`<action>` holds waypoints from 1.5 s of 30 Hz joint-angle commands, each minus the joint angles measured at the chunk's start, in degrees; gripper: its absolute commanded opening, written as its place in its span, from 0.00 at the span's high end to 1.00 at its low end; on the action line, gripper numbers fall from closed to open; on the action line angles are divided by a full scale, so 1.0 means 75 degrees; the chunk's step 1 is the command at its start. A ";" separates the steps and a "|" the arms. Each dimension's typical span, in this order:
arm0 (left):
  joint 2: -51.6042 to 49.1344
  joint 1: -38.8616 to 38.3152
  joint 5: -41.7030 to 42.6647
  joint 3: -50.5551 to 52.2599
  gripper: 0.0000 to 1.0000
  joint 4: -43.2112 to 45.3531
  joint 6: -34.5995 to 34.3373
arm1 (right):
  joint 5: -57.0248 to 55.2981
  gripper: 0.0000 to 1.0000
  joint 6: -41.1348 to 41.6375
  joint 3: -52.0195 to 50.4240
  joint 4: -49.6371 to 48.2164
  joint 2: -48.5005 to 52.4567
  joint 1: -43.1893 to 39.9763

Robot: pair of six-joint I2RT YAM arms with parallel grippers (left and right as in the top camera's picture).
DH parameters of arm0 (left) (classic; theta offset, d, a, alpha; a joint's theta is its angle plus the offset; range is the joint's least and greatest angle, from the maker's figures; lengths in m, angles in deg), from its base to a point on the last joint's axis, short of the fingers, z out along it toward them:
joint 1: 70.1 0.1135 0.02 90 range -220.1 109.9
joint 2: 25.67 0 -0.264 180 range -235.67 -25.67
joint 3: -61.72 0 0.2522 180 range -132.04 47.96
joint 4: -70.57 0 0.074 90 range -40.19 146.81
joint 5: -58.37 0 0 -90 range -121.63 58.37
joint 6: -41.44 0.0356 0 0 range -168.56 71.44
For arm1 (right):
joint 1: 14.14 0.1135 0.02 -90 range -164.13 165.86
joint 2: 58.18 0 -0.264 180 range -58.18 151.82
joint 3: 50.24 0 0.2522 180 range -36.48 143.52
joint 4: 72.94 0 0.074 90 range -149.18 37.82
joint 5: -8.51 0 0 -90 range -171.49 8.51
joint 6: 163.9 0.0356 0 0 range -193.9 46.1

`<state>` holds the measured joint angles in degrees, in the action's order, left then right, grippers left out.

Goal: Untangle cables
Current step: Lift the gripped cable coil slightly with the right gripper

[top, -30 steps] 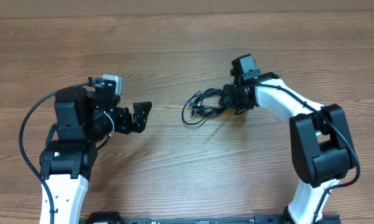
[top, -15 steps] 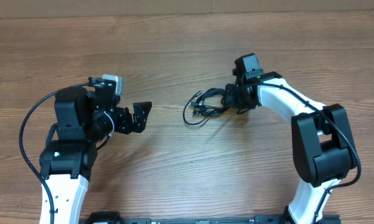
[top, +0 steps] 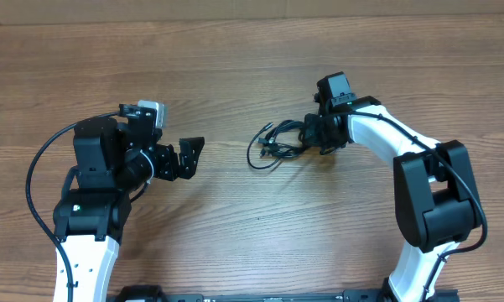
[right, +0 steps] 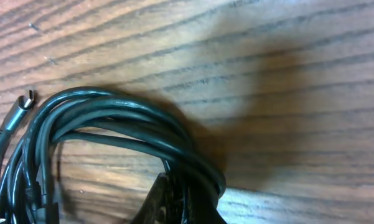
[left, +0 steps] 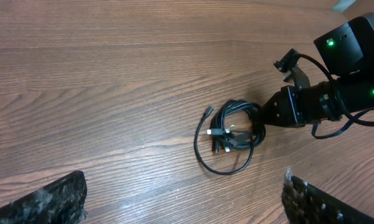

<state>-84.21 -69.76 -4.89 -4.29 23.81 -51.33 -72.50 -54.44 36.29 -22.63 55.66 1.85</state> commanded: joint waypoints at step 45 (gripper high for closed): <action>-0.0035 -0.0050 0.0184 -0.0184 0.00 0.0055 0.0093 | 0.0300 0.96 0.0172 0.1367 0.1241 -0.0125 -0.0087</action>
<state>-84.26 -69.76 -4.41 -4.31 24.43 -51.50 -71.25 -53.91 44.75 -13.12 55.55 1.59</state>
